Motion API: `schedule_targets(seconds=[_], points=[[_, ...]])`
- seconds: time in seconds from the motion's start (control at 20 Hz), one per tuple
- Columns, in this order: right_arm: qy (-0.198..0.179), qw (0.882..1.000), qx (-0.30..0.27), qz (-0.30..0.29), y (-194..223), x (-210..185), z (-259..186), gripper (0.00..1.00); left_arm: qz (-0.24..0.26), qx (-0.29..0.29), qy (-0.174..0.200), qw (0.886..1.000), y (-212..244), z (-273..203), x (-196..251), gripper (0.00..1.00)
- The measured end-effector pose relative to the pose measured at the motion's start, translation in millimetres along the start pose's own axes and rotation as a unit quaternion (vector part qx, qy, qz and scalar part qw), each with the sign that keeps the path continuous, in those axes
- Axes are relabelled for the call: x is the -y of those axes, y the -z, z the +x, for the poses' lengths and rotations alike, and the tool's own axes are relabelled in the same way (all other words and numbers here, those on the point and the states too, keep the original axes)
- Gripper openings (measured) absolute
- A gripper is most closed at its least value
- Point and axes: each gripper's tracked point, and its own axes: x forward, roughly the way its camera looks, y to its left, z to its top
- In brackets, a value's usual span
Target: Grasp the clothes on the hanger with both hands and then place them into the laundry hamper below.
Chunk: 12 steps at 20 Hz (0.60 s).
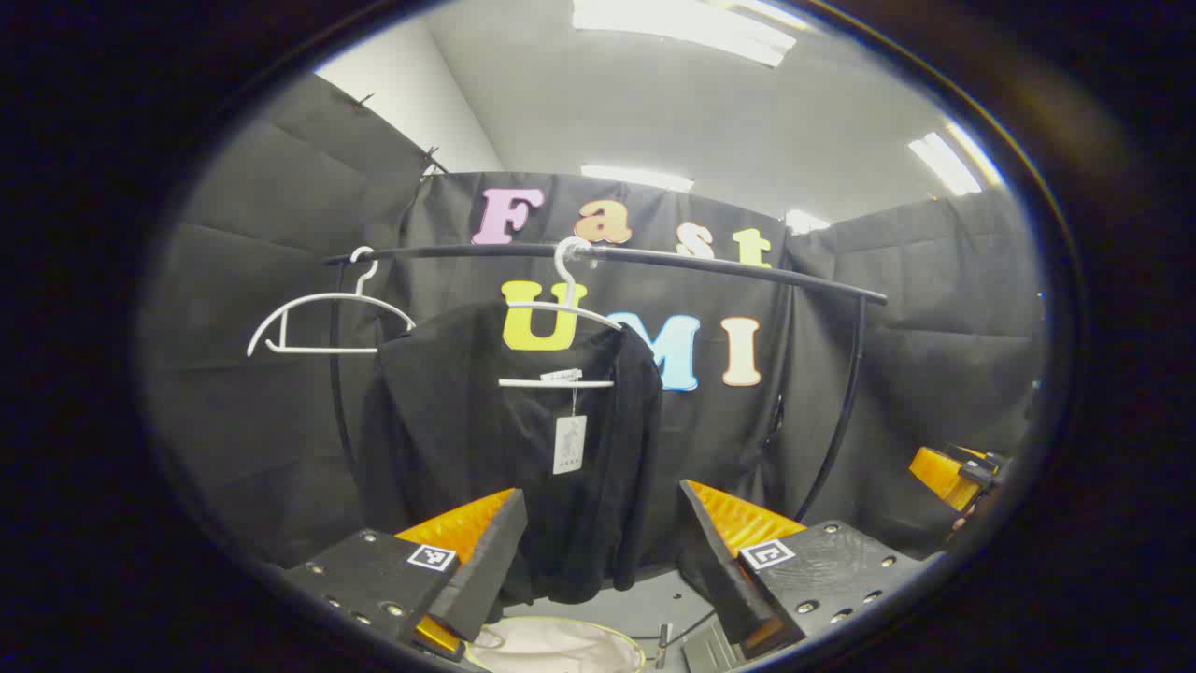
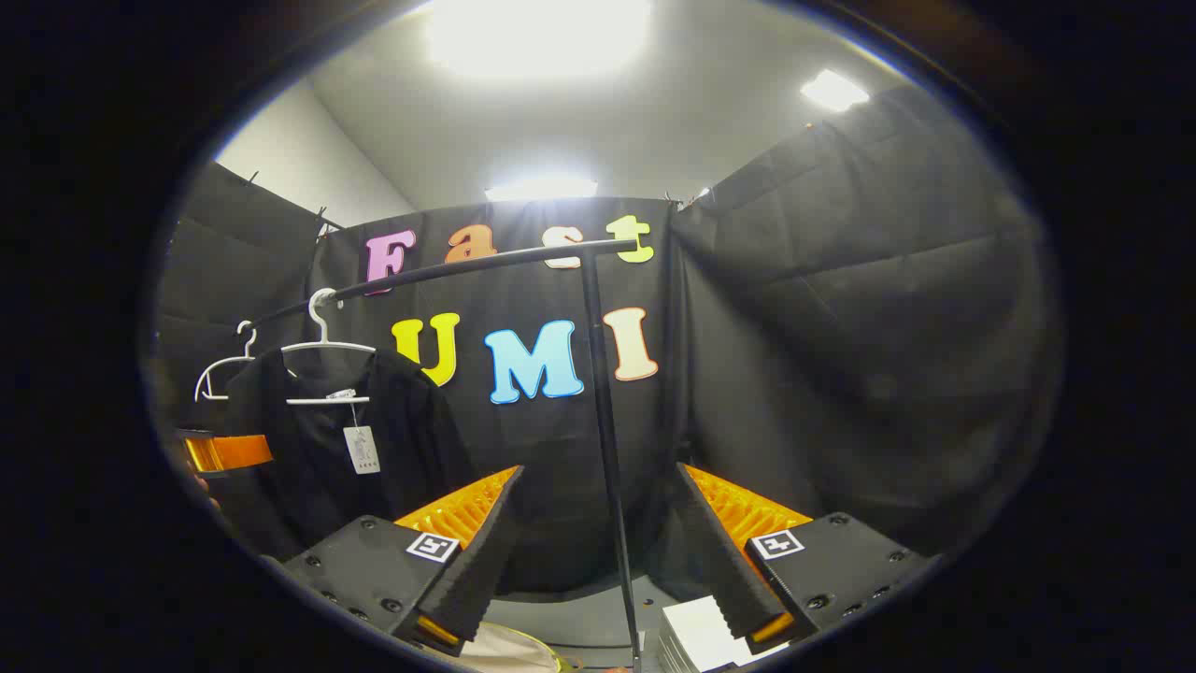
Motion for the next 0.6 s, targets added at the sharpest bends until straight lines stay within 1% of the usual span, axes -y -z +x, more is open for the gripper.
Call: schedule_targets(seconds=[0.05, 0.25, 0.6], points=[[0.0, 1.0, 0.003, -0.004, -2.4, -0.2, -1.5, 0.92, -0.003, 0.001, 0.002, 1.0, 0.6, 1.6, 0.4, 0.94], [0.001, 1.0, -0.001, -0.002, -0.5, -3.8, -1.0, 0.92, -0.007, 0.001, 0.0, 1.0, 5.5, 3.7, -7.5, 0.94], [0.012, 1.0, -0.01, 0.006, 4.7, -5.1, -3.6, 0.92, 0.013, 0.001, -0.011, 1.0, 5.2, -6.8, -23.3, 0.94]])
